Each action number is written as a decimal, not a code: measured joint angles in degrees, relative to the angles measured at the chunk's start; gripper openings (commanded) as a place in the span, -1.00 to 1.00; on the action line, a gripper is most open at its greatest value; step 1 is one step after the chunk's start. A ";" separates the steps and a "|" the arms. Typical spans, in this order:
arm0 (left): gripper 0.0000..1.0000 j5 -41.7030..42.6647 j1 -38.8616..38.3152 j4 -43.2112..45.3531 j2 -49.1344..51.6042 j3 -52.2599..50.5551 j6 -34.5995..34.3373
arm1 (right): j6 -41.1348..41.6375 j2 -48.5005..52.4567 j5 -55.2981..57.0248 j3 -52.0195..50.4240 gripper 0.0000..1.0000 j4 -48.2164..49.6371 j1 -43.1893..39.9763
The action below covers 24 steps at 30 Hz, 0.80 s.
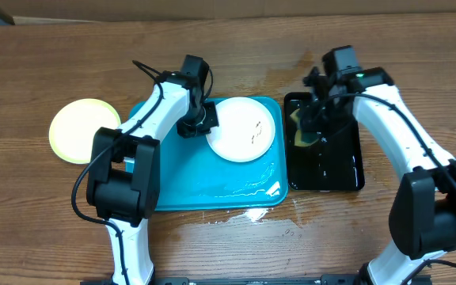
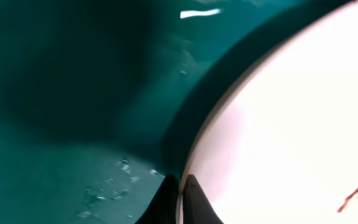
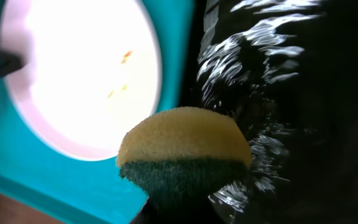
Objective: Clean dirty plates on tray and stack at the side
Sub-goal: 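Carry the sponge left onto the white plate with the right gripper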
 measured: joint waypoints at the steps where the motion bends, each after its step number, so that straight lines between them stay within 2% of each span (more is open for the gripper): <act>1: -0.92 -0.02 -0.26 -0.15 0.00 0.00 0.13 | -0.81 0.00 -0.13 0.00 -0.92 0.17 1.05; 7: -0.92 -0.11 -1.31 -0.35 0.00 0.00 0.13 | -4.52 0.00 0.37 0.00 -0.92 2.45 8.94; 13: -0.92 -0.24 -1.36 -1.07 0.00 0.00 0.13 | -5.66 0.00 6.32 -1.62 -0.92 8.70 16.90; 24: -0.92 -0.22 -1.70 -4.98 0.00 0.00 1.70 | -5.81 0.76 13.46 -9.38 -0.90 23.63 19.04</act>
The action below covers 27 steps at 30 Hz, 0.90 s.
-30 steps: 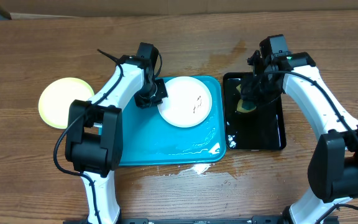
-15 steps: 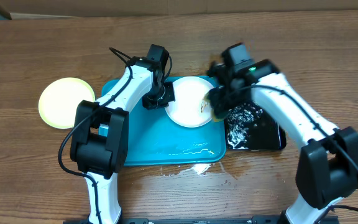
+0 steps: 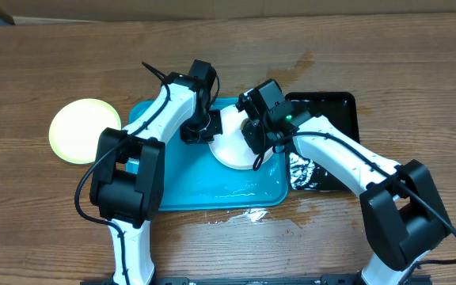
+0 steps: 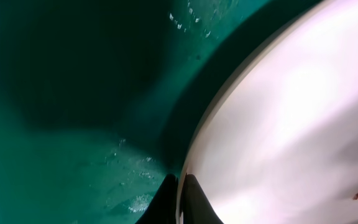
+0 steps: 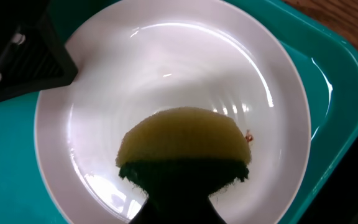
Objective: Clean dirty plates on tray and stack at the side
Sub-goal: 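Carry the sponge left onto the white plate with the right gripper, then scrub the white plate with the sponge while the left gripper holds it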
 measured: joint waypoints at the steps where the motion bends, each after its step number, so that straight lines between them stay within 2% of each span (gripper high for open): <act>1: -0.92 0.00 0.00 -0.24 0.00 0.00 0.24 | -0.09 0.04 0.07 -0.68 -0.89 0.79 0.02; 3: -0.92 0.00 0.00 -0.59 0.00 0.00 0.61 | -0.11 0.17 0.22 -1.31 -0.85 1.01 0.00; 4: -0.92 0.00 0.00 -0.79 0.00 0.00 0.81 | -0.07 0.35 0.26 -1.57 -0.71 0.98 0.00; 5: -0.92 0.00 0.00 -0.85 0.00 0.00 0.98 | 0.13 0.59 0.31 -1.62 -0.41 0.94 0.00; 6: -0.92 0.00 0.00 -0.85 0.00 0.00 1.01 | 0.33 0.90 0.09 -1.66 -0.24 1.09 0.00; 18: -0.92 0.02 0.00 -2.08 0.00 0.00 1.03 | -0.11 1.14 -1.46 -1.68 0.21 1.97 0.00; 27: -0.92 0.00 0.00 -2.05 0.00 0.00 1.03 | -0.33 1.14 2.34 -1.68 0.20 -5.33 0.09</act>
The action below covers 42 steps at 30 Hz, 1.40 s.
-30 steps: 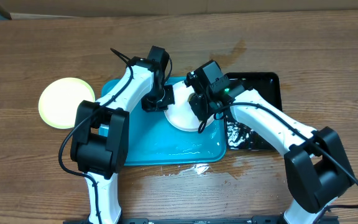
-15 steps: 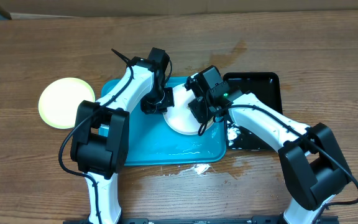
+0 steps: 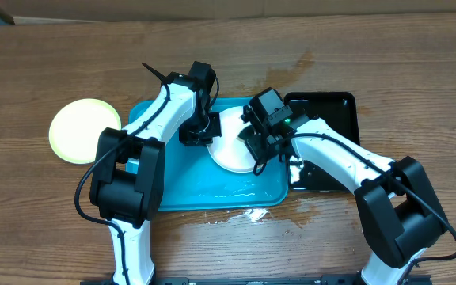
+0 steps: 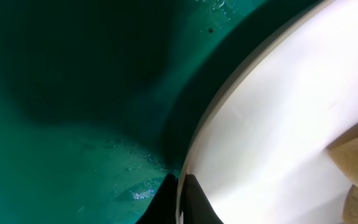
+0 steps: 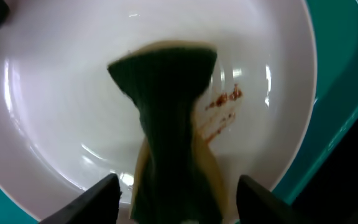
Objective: Clean dirty plates on tray and stack at the side
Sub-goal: 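Scrub the white plate with the sponge while the left gripper holds it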
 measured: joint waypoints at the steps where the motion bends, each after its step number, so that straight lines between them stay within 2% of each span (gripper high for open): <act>1: -0.92 0.00 0.00 0.00 0.00 0.00 0.00 | 0.02 0.00 0.00 0.00 0.19 -0.52 0.00; 6: -0.92 0.00 0.00 0.00 0.00 0.00 0.00 | 0.09 0.00 0.00 -0.02 0.14 -2.51 0.59; 11: -0.91 0.00 0.00 0.02 0.00 0.00 0.00 | 0.09 0.00 -0.04 -0.04 -0.08 -2.23 1.97; 20: -0.92 0.00 0.00 0.02 0.00 0.00 0.00 | 0.17 0.00 -0.24 -0.11 -0.01 -2.89 3.74; 25: -0.92 0.00 0.00 0.02 0.00 0.00 0.00 | 0.22 0.00 -0.48 -0.13 0.15 -1.79 3.74; 28: -0.92 0.00 0.00 0.02 0.00 0.00 0.00 | 0.28 0.15 -0.48 -0.15 0.15 -0.98 3.74; 30: -0.92 0.00 0.00 0.02 0.00 0.00 0.00 | 1.14 0.87 -0.31 -0.15 -0.03 -0.26 3.74; 33: -0.92 0.00 0.00 0.02 0.00 0.00 0.00 | 2.23 2.71 0.37 -0.13 -0.53 -0.07 3.74; 35: -0.92 0.00 0.00 0.02 0.00 0.00 0.00 | 3.72 3.89 0.81 -0.13 -0.74 -0.15 3.72; 42: -0.92 -0.02 0.00 0.02 0.00 0.00 0.00 | 5.97 3.93 1.97 0.11 -0.91 -0.96 3.69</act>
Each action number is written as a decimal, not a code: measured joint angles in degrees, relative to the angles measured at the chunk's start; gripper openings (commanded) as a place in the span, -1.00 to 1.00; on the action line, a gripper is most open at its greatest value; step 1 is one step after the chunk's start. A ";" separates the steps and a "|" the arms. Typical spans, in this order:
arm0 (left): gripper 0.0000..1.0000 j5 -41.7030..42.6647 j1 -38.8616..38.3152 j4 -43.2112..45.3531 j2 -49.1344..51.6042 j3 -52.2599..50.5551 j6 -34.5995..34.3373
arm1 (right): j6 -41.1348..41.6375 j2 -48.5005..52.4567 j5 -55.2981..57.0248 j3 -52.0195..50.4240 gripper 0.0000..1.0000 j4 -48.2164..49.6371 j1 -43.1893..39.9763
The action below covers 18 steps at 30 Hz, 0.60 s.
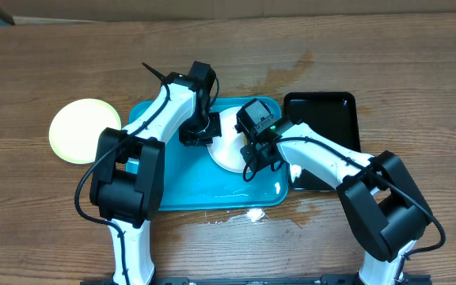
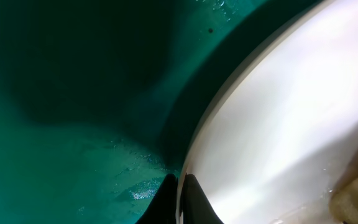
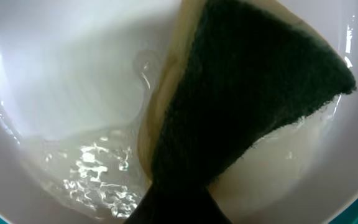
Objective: Clean dirty plates on tray and stack at the side
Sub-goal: 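Scrub the white plate with the sponge while the left gripper holds it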
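A white plate lies in the teal tray. My left gripper is shut on the plate's left rim, pinning it. My right gripper is shut on a yellow-and-green sponge, pressed flat onto the wet plate surface; its fingers are hidden behind the sponge. Water glints on the plate. No red stains show where the sponge is not covering. A pale yellow plate rests on the wood to the left of the tray.
A black tray with water sits right of the teal tray. Spilled water shows on the wood by the teal tray's front edge. The wooden table spreads out all round.
The sponge has shifted toward the plate's near-left part and now lies flatter on it. The red smears seen beside the sponge no longer show; the plate is wetter. The left gripper is unchanged.
First my right gripper held the sponge over the black tray while my left pinched the stained white plate's rim. Then the sponge was over the plate, then pressed beside red smears. Now it sits lower on a wet plate with no smears in view.
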 measured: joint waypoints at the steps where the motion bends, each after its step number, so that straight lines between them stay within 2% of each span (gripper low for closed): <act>1: -0.92 0.02 0.00 0.00 0.00 0.00 0.00 | 0.11 0.00 0.24 0.02 -0.91 0.04 0.00; 18: -0.92 -0.42 -0.39 1.62 -0.15 -0.57 0.00 | 0.46 0.37 6.45 -0.02 -0.92 3.17 0.44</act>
